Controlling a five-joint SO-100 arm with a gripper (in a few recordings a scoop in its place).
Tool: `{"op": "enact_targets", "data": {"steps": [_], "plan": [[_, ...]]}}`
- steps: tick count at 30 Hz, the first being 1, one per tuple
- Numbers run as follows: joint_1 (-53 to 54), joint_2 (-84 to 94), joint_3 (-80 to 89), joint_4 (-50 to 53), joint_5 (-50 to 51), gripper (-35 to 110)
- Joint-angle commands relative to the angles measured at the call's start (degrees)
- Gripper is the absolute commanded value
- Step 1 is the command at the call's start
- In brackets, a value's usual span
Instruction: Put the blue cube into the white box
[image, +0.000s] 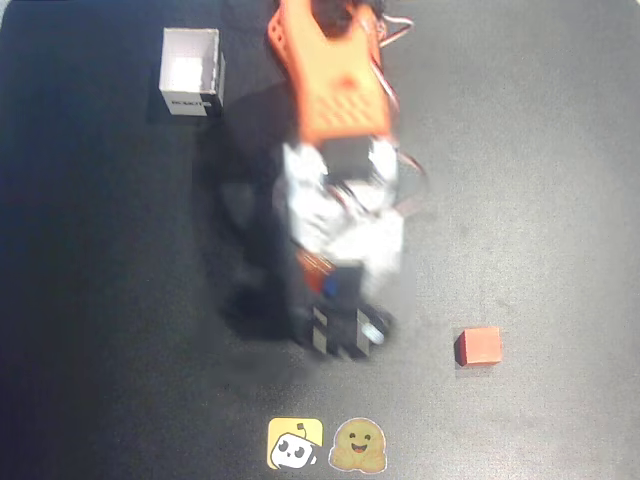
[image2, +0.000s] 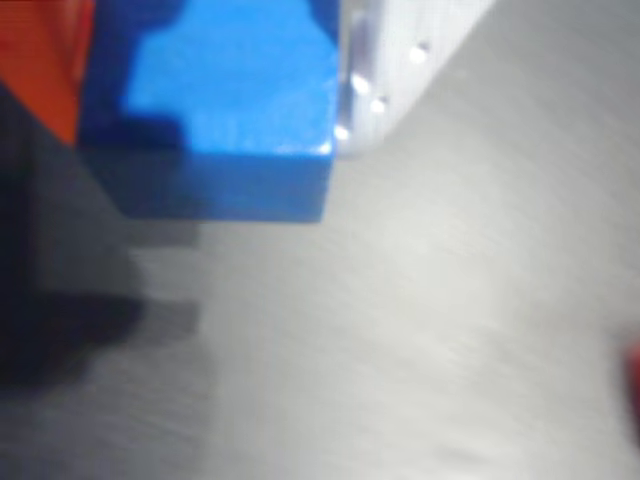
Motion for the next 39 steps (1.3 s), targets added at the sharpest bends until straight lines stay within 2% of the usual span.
{"op": "enact_targets", "data": {"steps": [1, 19, 30, 39], "plan": [[5.01, 9.32, 2.9, 1.41, -4.75, 0], [39.55, 33.22, 14.77, 15.56, -19.34, 0], [48.87, 53.09, 29.53, 18.81, -22.15, 0], [61.0, 57.92, 34.8, 19.6, -28.65, 0]]}}
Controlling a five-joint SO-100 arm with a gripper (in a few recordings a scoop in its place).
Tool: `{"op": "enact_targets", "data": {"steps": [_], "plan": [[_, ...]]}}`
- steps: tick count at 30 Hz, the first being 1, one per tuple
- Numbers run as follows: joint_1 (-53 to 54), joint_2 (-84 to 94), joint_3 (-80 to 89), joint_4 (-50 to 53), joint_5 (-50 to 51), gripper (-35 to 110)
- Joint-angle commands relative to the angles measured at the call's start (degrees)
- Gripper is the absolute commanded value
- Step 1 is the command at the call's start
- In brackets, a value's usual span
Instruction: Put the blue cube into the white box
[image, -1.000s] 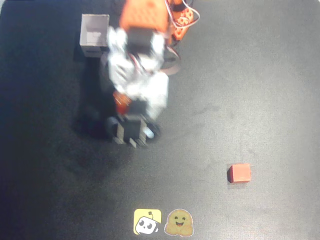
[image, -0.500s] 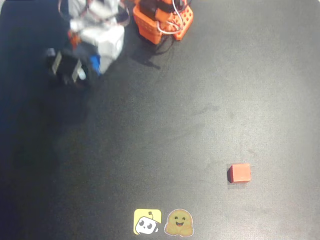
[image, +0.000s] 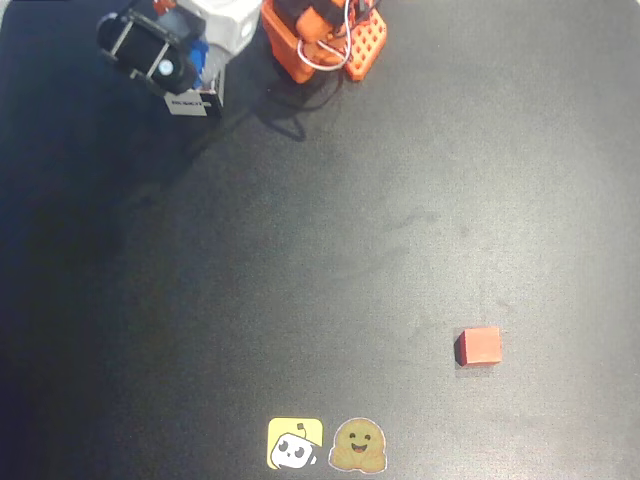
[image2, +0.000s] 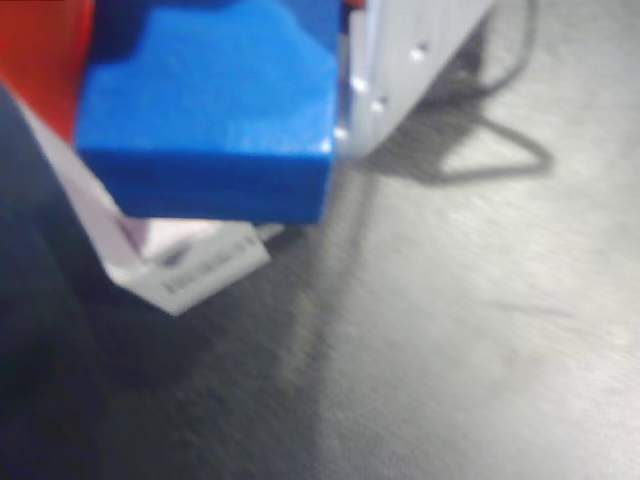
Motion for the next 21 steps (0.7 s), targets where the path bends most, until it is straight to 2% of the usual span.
{"op": "enact_targets", "data": {"steps": [1, 13, 21], "plan": [[5.1, 1.05, 1.41, -0.97, -1.41, 0], [20.74, 1.14, 13.89, -11.16, -2.99, 0], [21.88, 2.9, 16.61, -11.87, -2.37, 0]]}}
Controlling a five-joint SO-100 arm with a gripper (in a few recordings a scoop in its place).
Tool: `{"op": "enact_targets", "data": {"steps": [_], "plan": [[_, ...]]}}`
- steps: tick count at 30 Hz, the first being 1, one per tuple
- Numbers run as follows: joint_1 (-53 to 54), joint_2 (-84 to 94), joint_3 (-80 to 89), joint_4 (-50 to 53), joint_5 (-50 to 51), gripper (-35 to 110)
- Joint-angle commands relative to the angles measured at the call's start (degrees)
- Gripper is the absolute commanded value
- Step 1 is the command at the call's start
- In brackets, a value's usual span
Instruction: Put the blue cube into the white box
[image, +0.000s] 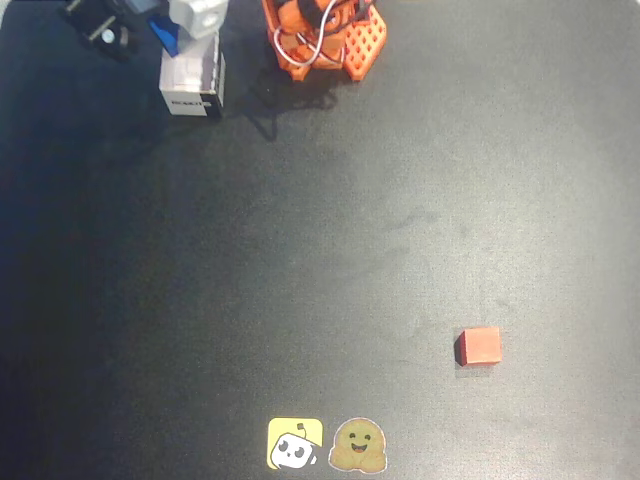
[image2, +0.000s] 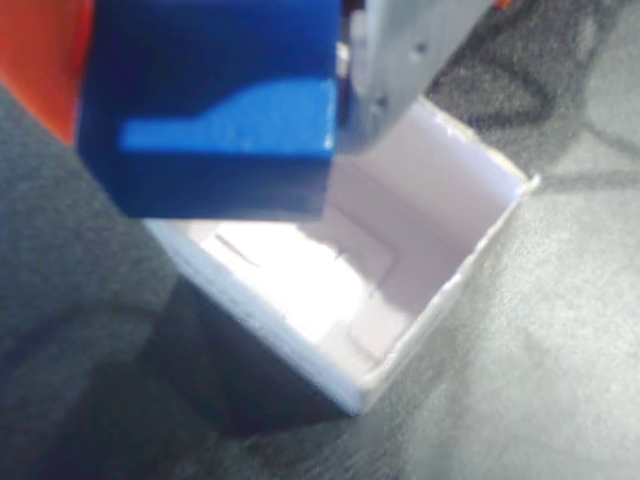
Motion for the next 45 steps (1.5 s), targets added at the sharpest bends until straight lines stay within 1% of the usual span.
{"op": "enact_targets", "data": {"steps": [1, 13, 20, 26, 29, 30, 32, 35, 36, 40, 45], "plan": [[0.44, 2.11, 0.53, -0.26, 0.35, 1], [-2.55, 11.07, 4.13, 3.34, 2.64, 5], [-3.6, 12.04, 5.1, 2.81, 1.76, 12], [-5.1, 12.57, 5.27, 1.14, 0.97, 21], [-5.1, 12.57, 5.62, 0.35, 0.88, 21], [-5.1, 12.66, 5.8, 0.18, 0.62, 21], [-4.75, 12.74, 5.8, 0.18, 0.62, 16], [-4.31, 12.74, 6.42, 0.0, 1.58, 2], [-4.13, 12.74, 6.94, -0.44, 1.76, 0], [-6.42, 12.74, 7.91, -4.39, 1.41, 0], [-14.33, 13.45, 7.38, -6.86, 2.99, 0]]}}
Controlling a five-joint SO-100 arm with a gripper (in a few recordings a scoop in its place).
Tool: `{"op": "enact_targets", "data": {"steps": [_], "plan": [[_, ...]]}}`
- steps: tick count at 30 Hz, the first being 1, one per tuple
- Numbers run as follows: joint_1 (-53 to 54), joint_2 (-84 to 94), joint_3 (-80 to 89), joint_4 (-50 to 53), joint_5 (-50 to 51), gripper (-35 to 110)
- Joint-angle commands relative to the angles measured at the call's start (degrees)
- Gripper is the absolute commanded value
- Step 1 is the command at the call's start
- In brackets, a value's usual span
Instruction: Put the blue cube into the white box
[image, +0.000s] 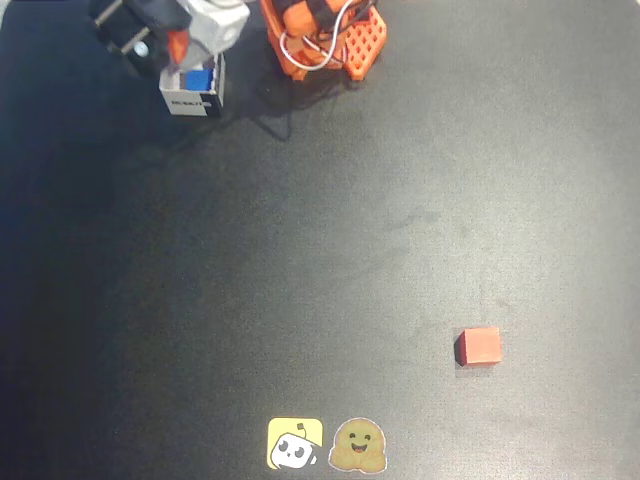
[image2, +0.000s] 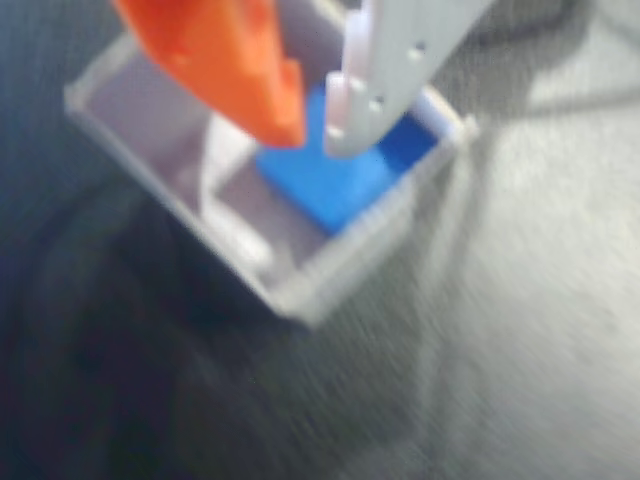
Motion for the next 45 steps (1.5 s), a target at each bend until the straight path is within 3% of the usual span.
{"op": "enact_targets", "data": {"steps": [1, 12, 22, 33, 45], "plan": [[-5.89, 1.67, -0.97, -1.41, 2.02, 0], [-36.3, 23.82, 7.12, -0.18, 16.26, 0], [-55.11, 22.76, 10.9, -3.25, 20.21, 0], [-58.36, 22.76, 18.63, 1.05, 23.91, 0], [-58.36, 22.85, 25.4, -1.93, 21.71, 0]]}}
